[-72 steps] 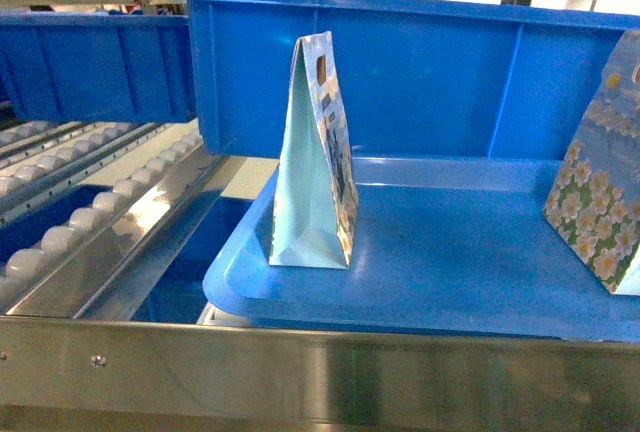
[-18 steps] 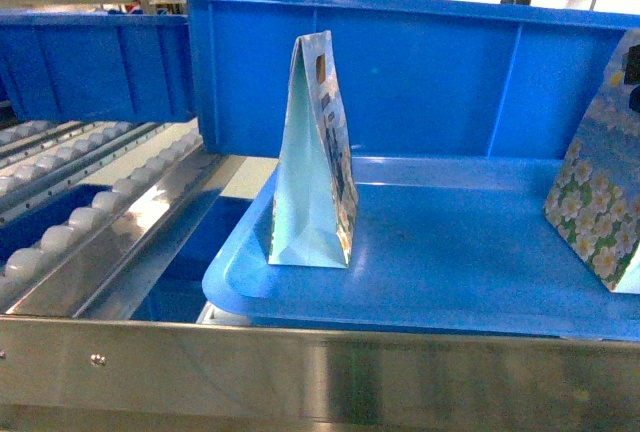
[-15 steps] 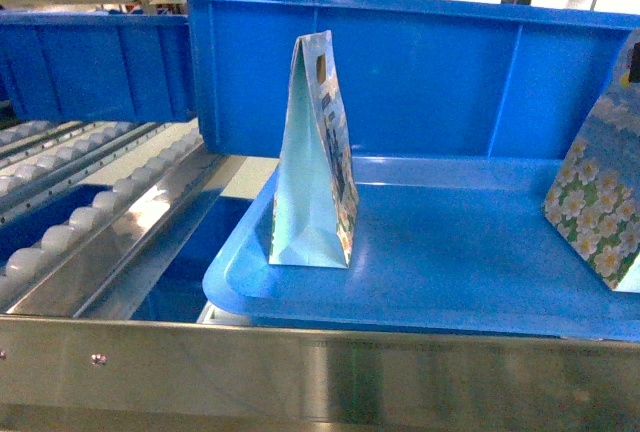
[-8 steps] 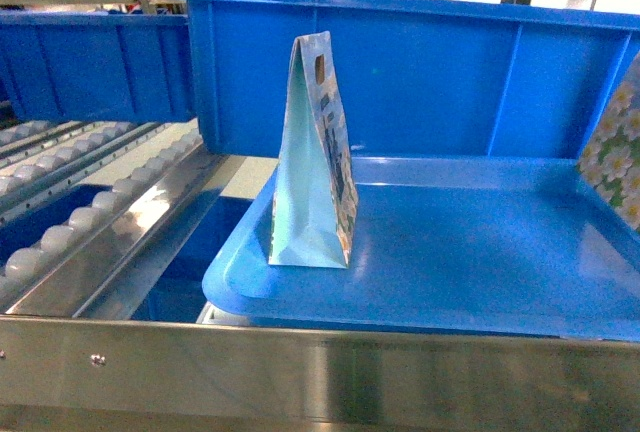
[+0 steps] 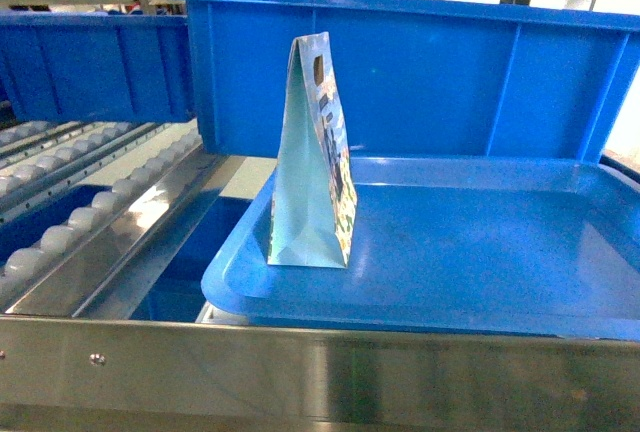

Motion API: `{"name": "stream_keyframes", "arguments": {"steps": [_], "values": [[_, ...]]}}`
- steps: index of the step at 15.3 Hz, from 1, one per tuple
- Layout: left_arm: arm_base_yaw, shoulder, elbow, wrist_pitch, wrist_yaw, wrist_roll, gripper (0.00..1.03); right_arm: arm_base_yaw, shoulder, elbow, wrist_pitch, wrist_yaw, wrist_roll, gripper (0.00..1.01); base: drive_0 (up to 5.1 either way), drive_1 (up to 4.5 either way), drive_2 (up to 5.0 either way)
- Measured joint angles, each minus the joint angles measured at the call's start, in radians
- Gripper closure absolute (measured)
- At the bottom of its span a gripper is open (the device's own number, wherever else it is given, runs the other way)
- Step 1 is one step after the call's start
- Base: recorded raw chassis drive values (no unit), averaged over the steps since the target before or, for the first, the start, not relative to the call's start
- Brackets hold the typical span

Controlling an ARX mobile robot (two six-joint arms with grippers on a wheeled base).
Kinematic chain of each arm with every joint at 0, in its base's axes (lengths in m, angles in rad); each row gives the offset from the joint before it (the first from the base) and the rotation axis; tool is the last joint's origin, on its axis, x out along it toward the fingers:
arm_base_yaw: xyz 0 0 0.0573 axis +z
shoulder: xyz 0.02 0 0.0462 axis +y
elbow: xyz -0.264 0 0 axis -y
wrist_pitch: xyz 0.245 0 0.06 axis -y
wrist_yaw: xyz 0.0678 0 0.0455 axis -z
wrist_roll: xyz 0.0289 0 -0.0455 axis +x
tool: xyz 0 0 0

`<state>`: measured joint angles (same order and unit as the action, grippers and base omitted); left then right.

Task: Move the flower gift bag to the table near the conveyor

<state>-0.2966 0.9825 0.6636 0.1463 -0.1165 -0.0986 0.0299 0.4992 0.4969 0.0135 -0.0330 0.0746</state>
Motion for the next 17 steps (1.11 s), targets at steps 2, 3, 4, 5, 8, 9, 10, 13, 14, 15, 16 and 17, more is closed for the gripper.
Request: {"name": "stream_keyframes", "arguments": {"steps": [2,3,4,5,8,9,10,13,14,15,16,17], "values": [[0.0,0.0,0.0,0.0,0.0,0.0,0.05,-0.021,-0.056,-0.021,-0.034,-0.03,-0.027,0.99,0.0,0.0,0.0],[0.0,0.0,0.0,0.0,0.0,0.0,0.05,-0.026,-0.056,-0.024,-0.02,-0.015,-0.031,0.99,0.0,0.0,0.0],[0.0,0.0,0.0,0.0,0.0,0.0,0.05,-0.026,-0.056,-0.026,-0.021,-0.013,-0.032,0.99,0.0,0.0,0.0],[-0.002,0.0,0.0,0.005,-0.003,0.001,0.05,-0.026,-0.056,-0.026,-0.02,-0.011,-0.035,0.99,0.0,0.0,0.0],[-0.083,0.106,0.031,0.046,-0.036,0.005,0.05,-0.026,-0.056,-0.026,-0.021,-0.009,-0.041,0.99,0.0,0.0,0.0],[-0.105,0.161,0.053,0.05,-0.04,0.006,0.05,-0.026,-0.056,-0.026,-0.02,-0.009,-0.041,0.99,0.0,0.0,0.0],[-0.12,0.213,0.079,0.052,-0.041,0.007,0.05,-0.026,-0.056,-0.026,-0.021,-0.009,-0.041,0.99,0.0,0.0,0.0],[-0.165,0.355,0.134,0.106,-0.092,0.027,0.05,-0.026,-0.056,-0.026,-0.02,-0.009,-0.042,0.99,0.0,0.0,0.0],[-0.179,0.406,0.153,0.136,-0.106,0.034,0.05,-0.026,-0.056,-0.026,-0.02,-0.009,-0.042,0.99,0.0,0.0,0.0],[-0.199,0.461,0.182,0.153,-0.111,0.04,0.05,-0.026,-0.056,-0.026,-0.02,-0.009,-0.042,0.99,0.0,0.0,0.0],[-0.217,0.5,0.202,0.156,-0.124,0.044,0.05,-0.026,-0.056,-0.026,-0.02,-0.009,-0.042,0.99,0.0,0.0,0.0],[-0.23,0.523,0.214,0.146,-0.129,0.043,0.05,-0.026,-0.056,-0.026,-0.02,-0.008,-0.042,0.99,0.0,0.0,0.0]]}}
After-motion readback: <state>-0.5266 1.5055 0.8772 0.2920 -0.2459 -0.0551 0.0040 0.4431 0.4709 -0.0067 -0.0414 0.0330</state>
